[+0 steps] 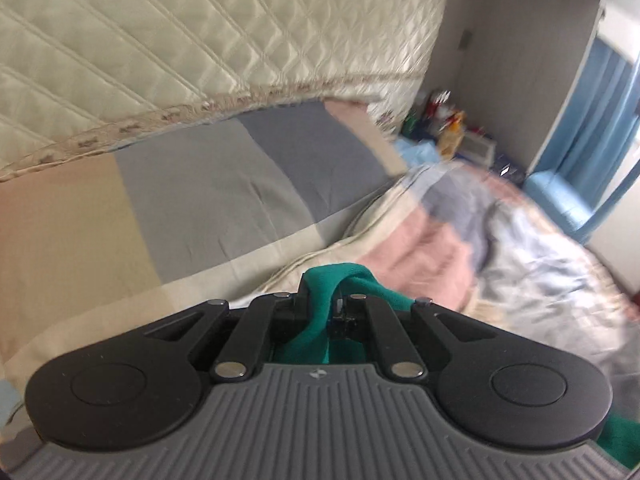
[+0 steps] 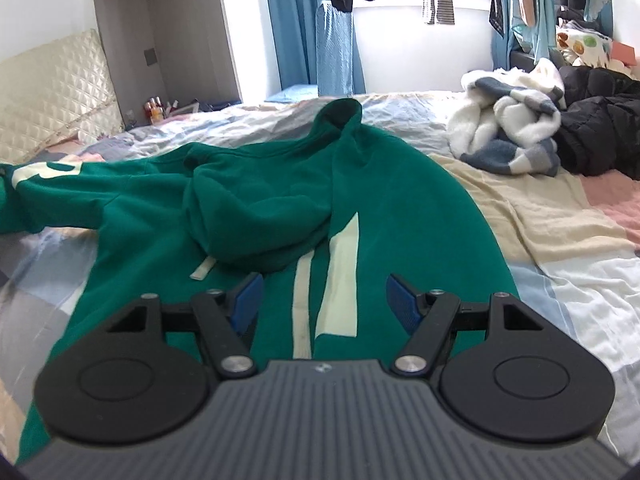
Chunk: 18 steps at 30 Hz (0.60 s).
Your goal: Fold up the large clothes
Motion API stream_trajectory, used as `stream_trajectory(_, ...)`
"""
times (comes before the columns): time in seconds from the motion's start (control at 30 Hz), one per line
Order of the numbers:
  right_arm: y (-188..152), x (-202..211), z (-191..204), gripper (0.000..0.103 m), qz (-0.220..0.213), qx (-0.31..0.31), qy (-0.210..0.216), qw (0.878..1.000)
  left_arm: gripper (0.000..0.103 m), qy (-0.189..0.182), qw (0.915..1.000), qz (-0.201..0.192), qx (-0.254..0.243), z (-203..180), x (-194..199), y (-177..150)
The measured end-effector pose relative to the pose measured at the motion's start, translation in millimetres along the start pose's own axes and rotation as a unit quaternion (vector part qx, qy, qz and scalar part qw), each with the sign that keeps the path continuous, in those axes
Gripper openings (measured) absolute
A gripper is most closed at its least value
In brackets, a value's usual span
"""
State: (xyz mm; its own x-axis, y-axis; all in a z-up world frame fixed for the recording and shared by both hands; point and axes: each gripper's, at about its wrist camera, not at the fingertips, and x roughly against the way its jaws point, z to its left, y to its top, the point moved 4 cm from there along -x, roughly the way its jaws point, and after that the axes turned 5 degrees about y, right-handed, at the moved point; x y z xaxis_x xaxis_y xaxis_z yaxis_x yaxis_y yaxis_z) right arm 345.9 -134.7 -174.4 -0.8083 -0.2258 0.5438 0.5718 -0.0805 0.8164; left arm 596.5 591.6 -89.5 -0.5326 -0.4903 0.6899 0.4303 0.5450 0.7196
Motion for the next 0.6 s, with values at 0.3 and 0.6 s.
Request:
stream_trajectory(0.3,-3,-26,-11,0.07,0.028,-0.043,0.012,0.999,0.007,0.027,0.9989,0.018,-0.035,-6,-59,-34)
stream_trajectory(0.6,-12,1,-11,0.07,0.018,-0.036,0.025,0.999,0.048,-0.001,0.9978,0.007,-0.066,-20,24,-54)
